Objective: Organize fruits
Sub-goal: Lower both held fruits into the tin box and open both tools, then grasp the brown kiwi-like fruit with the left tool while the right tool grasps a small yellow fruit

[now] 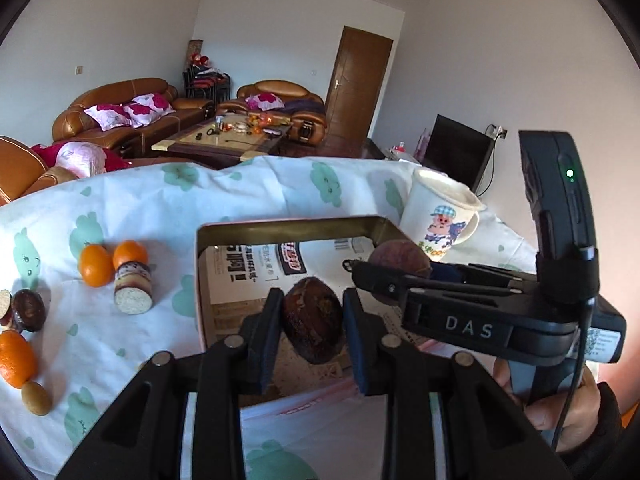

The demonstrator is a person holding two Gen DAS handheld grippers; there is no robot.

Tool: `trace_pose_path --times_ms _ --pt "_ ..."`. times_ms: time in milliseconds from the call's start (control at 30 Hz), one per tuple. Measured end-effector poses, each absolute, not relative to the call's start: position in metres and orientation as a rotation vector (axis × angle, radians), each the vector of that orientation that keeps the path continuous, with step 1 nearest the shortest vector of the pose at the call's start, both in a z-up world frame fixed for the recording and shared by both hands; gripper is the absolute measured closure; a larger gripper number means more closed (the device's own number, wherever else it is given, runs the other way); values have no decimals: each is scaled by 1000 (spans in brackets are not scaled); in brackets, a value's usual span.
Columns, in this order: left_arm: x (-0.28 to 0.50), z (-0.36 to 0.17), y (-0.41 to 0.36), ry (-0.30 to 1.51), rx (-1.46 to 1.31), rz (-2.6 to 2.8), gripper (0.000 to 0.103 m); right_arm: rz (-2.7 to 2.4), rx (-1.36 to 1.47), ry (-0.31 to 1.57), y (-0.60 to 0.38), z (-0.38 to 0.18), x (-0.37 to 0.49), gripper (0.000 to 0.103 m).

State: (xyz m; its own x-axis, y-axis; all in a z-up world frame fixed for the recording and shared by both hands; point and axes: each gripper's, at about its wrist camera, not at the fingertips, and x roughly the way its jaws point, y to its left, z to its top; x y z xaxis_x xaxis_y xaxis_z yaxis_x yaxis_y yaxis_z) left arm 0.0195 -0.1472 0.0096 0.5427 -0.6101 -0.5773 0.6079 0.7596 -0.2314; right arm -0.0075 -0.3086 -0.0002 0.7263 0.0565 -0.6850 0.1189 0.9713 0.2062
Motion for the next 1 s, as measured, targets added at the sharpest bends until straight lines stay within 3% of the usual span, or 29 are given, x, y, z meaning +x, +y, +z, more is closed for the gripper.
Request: trace_pose_path --times_ms 433,467,533,633,700,733,1000 --pt "29 -12 -158 783 4 -660 70 -23 315 756 -314 -5 -9 48" --pt "29 -13 -160 773 12 -651 67 -13 329 748 -315 -3 -10 48" --pt "25 -8 -159 751 21 -638 40 2 347 714 -316 1 -13 47" --pt "19 3 -150 684 -7 -615 12 -10 345 638 -316 11 -21 46" --pt "15 11 -144 647 -20 -603 5 -28 336 590 -316 17 -26 29" --pt "14 15 -140 632 -24 -589 5 -36 333 568 -316 19 -28 25" --pt "15 23 -68 594 -71 -424 5 -95 237 537 -304 18 -30 25"
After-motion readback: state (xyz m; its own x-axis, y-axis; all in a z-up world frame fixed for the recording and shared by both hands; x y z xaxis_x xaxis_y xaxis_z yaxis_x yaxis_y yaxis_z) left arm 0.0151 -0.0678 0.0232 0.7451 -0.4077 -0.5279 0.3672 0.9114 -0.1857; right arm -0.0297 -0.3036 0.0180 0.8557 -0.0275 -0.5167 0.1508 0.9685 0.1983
